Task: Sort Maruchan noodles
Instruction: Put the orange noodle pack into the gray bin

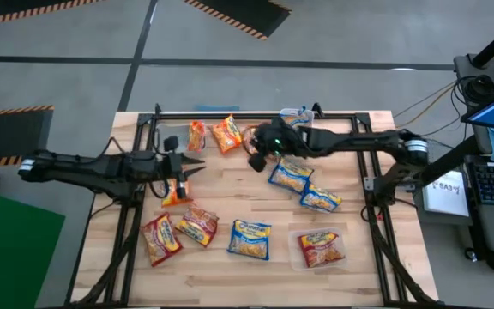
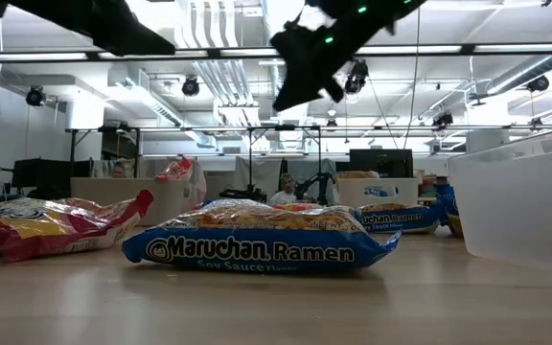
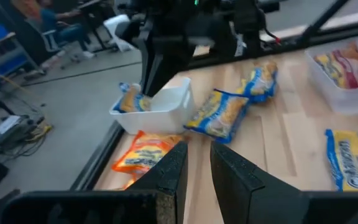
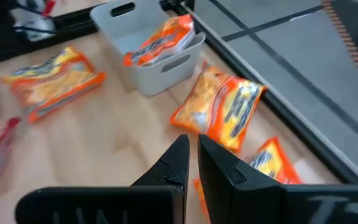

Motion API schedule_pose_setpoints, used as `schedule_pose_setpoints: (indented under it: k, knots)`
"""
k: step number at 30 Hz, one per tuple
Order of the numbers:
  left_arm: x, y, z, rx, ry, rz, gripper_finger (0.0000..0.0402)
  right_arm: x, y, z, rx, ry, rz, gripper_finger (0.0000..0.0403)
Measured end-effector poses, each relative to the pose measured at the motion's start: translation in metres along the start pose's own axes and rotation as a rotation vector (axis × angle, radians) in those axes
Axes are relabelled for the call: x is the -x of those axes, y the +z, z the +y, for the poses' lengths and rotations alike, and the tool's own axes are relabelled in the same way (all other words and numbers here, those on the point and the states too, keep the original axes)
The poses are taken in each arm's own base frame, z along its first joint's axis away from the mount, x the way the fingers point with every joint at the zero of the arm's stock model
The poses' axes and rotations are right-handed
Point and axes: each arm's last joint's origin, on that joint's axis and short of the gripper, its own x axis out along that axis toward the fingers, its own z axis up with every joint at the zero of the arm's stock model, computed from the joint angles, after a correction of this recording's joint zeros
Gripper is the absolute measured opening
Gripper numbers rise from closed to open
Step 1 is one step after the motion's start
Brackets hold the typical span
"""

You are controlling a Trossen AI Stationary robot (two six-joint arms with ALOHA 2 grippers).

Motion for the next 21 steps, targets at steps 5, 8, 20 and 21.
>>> schedule_pose_setpoints:
  k: [5, 8, 20, 21]
  knots:
    - [0.004, -0.013, -0.001, 0.004, 0.019, -0.003, 0.0052, -0.039, 0.016, -0.008, 0.019, -0.038, 0.000, 0.0022]
    - [0.005, -0.016, -0.001, 0.003, 0.019, -0.002, 0.0052, -0.062, 0.017, -0.014, 0.010, -0.062, 0.023, 0.0022]
    - [0.010, -0.015, 0.001, 0.026, 0.024, -0.027, 0.0052, -0.145, -0.005, -0.034, -0.026, -0.124, 0.117, 0.0022]
    - [0.010, -0.015, 0.001, 0.022, 0.023, -0.026, 0.0052, -0.151, -0.009, -0.035, -0.026, -0.129, 0.132, 0.0022]
